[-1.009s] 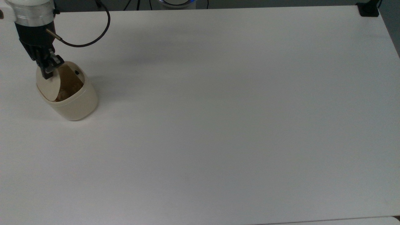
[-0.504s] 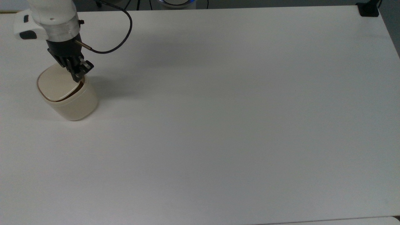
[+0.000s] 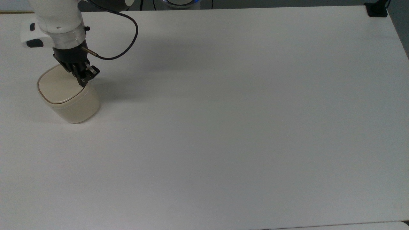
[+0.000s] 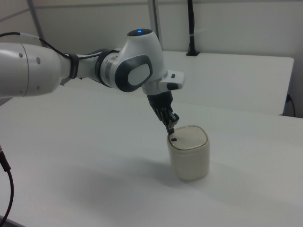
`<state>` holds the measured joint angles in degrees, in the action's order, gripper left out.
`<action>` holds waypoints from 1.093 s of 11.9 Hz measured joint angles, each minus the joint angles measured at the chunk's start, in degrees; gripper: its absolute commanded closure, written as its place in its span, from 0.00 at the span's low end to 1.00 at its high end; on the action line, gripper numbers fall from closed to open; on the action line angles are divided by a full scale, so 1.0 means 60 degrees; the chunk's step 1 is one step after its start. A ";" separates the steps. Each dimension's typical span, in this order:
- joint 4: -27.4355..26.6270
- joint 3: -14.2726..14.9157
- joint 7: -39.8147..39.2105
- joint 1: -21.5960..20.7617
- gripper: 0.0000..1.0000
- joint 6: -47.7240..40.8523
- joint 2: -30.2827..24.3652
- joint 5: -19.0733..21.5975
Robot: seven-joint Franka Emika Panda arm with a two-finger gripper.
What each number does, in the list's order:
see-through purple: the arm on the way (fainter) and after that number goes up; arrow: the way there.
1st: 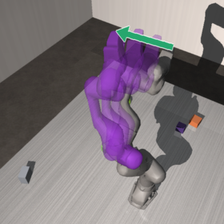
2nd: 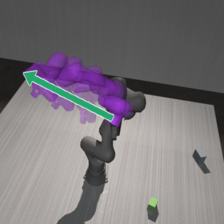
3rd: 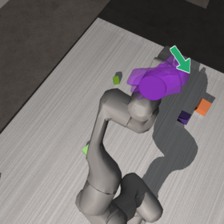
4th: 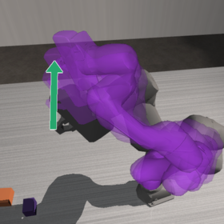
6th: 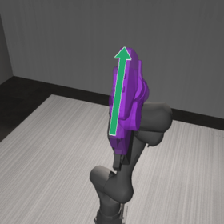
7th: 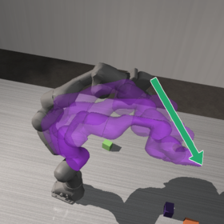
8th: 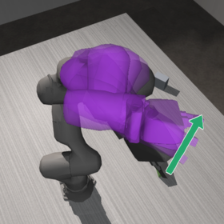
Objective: Close the trash bin
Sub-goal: 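Press the gripper down on the lid to seat it shut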
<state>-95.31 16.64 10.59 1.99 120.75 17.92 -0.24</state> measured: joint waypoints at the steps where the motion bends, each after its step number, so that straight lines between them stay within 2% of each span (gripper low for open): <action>1: -0.0016 0.0001 0.0000 0.0029 1.00 0.0059 0.0001 0.0020; 7: -0.0190 0.0142 -0.0627 0.0399 1.00 0.0639 -0.0017 0.1379; 10: -0.0190 0.0364 -0.0796 0.0451 1.00 0.0632 -0.0043 0.1745; 13: -0.0177 0.0390 -0.0827 0.0605 1.00 0.0607 -0.0163 0.1938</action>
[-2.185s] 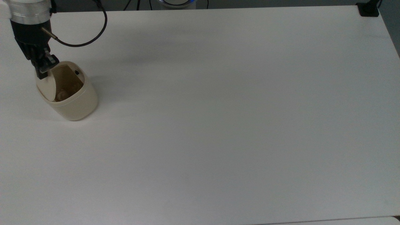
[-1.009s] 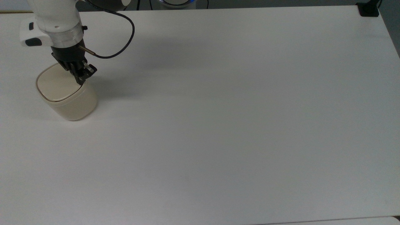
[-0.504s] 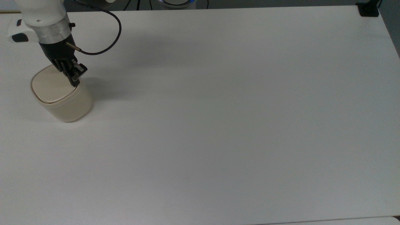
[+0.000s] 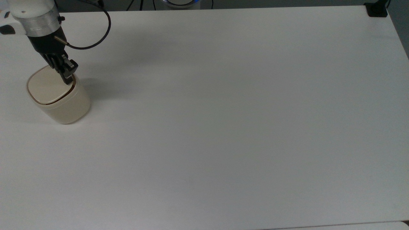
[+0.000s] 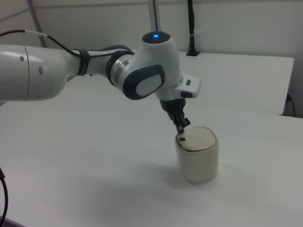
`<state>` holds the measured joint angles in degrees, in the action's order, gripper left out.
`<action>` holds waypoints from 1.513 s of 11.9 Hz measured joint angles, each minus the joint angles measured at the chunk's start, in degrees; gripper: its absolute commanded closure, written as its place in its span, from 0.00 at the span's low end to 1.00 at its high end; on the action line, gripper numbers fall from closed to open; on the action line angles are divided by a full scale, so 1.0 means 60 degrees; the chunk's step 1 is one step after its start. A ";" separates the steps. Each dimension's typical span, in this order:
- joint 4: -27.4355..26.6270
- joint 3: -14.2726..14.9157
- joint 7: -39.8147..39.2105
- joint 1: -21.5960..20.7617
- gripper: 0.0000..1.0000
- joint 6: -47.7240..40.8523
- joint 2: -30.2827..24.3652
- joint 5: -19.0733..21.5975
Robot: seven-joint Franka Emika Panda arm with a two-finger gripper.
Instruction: Close the trash bin
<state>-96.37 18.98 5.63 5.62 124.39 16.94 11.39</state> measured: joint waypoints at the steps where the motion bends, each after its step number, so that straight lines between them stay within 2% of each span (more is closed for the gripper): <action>1: 0.0000 0.0003 -0.0095 0.0047 1.00 -0.0056 -0.0044 0.0004; 6: -0.0007 0.0028 -0.0601 0.0203 1.00 -0.0556 -0.0137 0.0009; 14: -0.0211 0.0068 -0.1260 0.0339 1.00 -0.0507 -0.0043 0.0066; 18: -0.0460 0.0069 -0.1269 0.0334 0.89 -0.0203 -0.0181 0.0151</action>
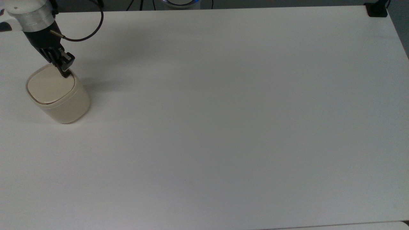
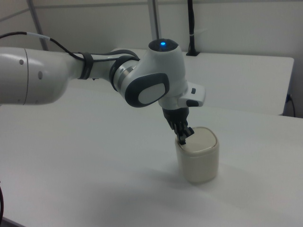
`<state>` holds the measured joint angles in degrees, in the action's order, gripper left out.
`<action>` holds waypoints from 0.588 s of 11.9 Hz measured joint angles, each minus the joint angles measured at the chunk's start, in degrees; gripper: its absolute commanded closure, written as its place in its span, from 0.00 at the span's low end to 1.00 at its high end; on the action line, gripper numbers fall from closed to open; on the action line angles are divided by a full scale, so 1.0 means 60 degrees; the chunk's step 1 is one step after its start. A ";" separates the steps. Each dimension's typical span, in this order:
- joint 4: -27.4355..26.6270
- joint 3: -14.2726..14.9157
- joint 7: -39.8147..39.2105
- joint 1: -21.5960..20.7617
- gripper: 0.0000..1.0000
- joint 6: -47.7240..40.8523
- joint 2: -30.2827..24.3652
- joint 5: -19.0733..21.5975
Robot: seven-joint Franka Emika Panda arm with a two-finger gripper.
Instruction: Close the trash bin
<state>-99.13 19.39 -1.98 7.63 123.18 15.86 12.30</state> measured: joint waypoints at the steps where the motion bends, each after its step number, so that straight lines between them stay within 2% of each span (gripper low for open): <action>1: -0.0020 0.0000 0.0000 -0.0008 0.85 0.0031 -0.0021 0.0000; 4: 0.0155 -0.0011 -0.0046 -0.0165 0.65 -0.0555 -0.0208 -0.0026; 5: 0.0410 -0.0018 -0.0047 -0.0257 0.38 -0.1086 -0.0339 -0.0048; 7: 0.1077 -0.0069 -0.0020 -0.0660 0.28 -0.2439 -0.0915 -0.0359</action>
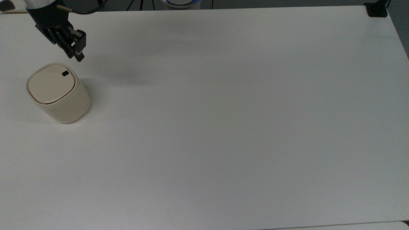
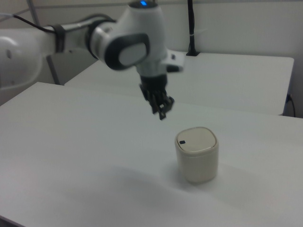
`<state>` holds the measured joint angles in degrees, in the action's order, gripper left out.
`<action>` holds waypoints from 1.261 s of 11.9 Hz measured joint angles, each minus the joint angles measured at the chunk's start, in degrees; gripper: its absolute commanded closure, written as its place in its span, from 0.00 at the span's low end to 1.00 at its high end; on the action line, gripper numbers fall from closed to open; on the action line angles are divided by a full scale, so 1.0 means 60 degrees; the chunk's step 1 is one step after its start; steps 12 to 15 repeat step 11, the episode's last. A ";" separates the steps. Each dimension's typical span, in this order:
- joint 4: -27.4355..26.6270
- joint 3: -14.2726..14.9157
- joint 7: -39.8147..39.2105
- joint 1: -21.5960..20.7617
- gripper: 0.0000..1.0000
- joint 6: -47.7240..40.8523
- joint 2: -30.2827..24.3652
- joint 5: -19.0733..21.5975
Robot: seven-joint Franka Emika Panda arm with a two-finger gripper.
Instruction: Close the trash bin
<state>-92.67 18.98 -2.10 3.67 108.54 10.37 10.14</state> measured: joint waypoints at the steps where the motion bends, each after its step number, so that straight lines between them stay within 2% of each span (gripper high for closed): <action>1: 0.0083 -0.0043 0.0010 -0.0206 0.15 -0.0325 -0.0223 -0.0156; 2: 0.0111 -0.0083 0.0016 -0.0482 0.00 -0.0687 -0.0436 -0.0305; 4: 0.0113 -0.0258 0.0038 -0.1051 0.00 -0.1333 -0.0771 -0.0646; 8: 0.0113 -0.1322 0.0150 -0.1534 0.00 -0.1696 -0.1225 -0.1297; 11: 0.0086 -0.1477 0.0150 -0.1528 0.00 -0.1704 -0.1287 -0.1594; 15: 0.0086 -0.1477 0.0150 -0.1528 0.00 -0.1704 -0.1287 -0.1594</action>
